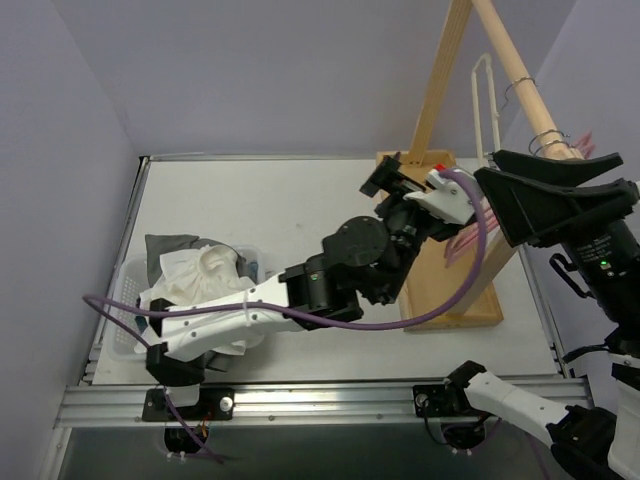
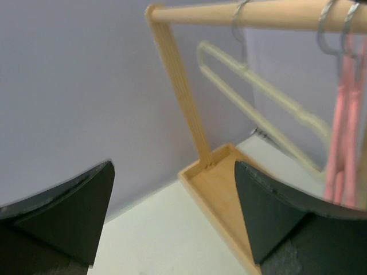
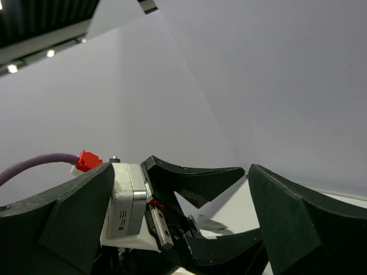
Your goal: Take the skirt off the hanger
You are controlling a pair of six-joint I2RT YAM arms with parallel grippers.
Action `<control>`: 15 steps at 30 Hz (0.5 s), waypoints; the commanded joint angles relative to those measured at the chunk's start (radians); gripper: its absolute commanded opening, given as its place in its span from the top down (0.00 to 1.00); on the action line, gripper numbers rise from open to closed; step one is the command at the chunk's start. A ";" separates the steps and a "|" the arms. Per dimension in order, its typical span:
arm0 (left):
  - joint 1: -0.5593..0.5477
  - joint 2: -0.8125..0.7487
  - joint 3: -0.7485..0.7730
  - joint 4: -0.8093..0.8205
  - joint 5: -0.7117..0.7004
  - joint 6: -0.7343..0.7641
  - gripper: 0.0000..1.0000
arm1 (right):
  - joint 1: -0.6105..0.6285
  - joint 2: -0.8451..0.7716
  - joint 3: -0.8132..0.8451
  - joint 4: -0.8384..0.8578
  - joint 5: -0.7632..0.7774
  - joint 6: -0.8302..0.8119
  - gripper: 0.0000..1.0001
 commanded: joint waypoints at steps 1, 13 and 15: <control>-0.003 -0.204 -0.086 0.079 -0.105 -0.006 0.06 | 0.008 0.055 0.013 -0.081 0.041 -0.036 0.06; 0.172 -0.884 -0.702 -0.491 -0.093 -0.795 0.06 | 0.011 0.199 -0.180 -0.060 0.001 0.049 0.00; 0.188 -0.935 -0.742 -0.565 -0.070 -0.848 0.06 | 0.020 0.201 -0.252 -0.011 0.002 0.060 0.00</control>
